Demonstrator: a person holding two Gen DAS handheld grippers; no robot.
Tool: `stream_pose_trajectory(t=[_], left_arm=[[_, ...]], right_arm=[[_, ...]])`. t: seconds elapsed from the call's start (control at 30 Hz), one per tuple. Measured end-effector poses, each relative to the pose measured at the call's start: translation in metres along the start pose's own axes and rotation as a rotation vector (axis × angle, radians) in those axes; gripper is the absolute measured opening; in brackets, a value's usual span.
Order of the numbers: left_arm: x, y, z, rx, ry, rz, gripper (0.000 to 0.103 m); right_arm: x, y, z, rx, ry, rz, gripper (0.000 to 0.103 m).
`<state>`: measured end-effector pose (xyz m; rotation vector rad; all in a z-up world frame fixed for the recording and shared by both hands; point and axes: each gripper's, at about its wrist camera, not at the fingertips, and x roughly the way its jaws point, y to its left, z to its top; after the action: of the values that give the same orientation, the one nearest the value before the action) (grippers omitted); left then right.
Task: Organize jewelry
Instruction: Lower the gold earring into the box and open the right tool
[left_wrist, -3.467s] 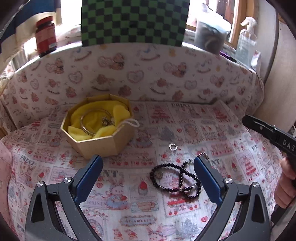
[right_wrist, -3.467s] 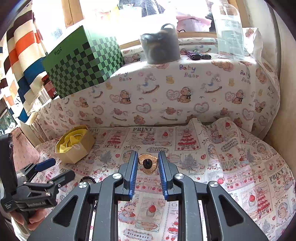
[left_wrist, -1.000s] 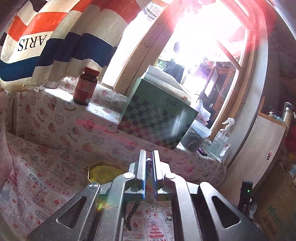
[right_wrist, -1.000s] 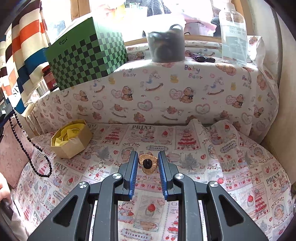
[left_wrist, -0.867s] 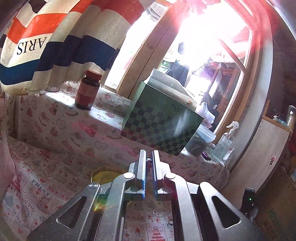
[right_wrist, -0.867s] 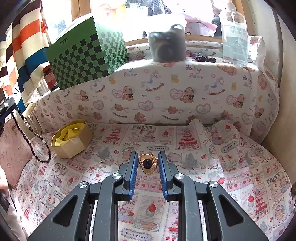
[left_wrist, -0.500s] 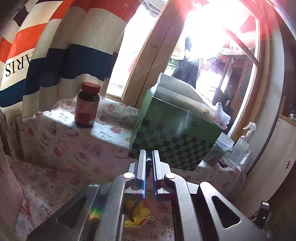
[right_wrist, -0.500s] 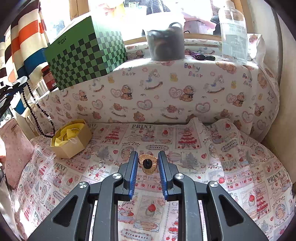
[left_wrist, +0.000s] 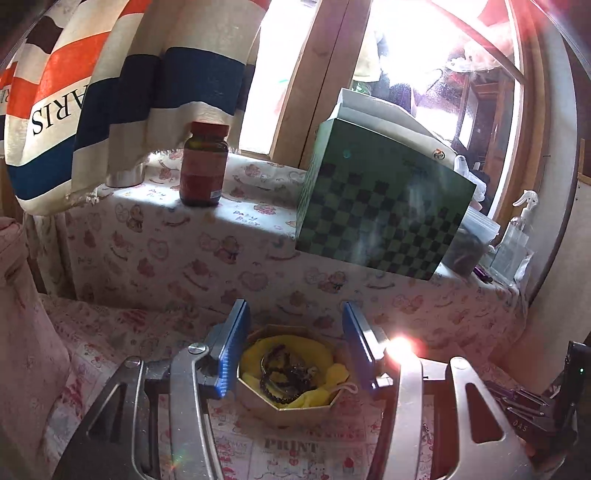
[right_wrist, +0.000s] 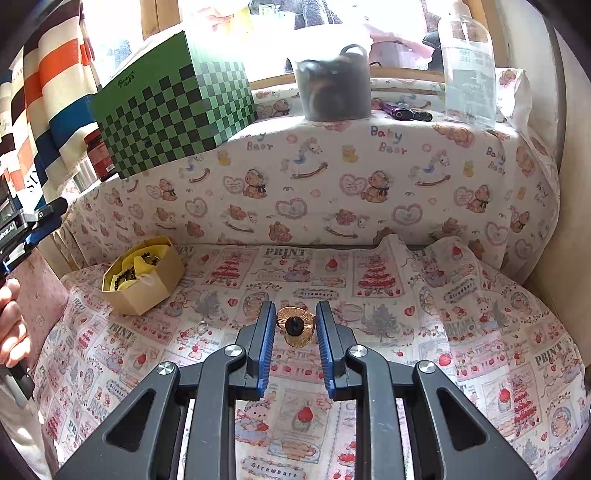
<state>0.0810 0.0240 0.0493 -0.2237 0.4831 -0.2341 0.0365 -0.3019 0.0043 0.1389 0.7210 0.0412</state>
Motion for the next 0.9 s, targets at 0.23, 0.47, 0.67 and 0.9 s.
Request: stream_pose_trajectory(t=[0.23, 0.47, 0.67, 0.9], left_arm=[[-0.016, -0.007, -0.015, 0.057, 0.005, 0.012, 0.06], [-0.039, 0.005, -0.016, -0.02, -0.115, 0.074, 0.076], [-0.045, 0.031, -0.007, -0.115, -0.144, 0.091, 0.081], [-0.045, 0.044, -0.006, -0.153, -0.143, 0.112, 0.082]], right_arm=[[-0.013, 0.019, 0.012, 0.003, -0.019, 0.05, 0.024], [0.009, 0.067, 0.037, 0.008, 0.056, 0.227, 0.024], [0.049, 0.123, 0.055, 0.006, 0.113, 0.345, 0.024], [0.073, 0.168, 0.071, -0.024, 0.083, 0.372, 0.024]])
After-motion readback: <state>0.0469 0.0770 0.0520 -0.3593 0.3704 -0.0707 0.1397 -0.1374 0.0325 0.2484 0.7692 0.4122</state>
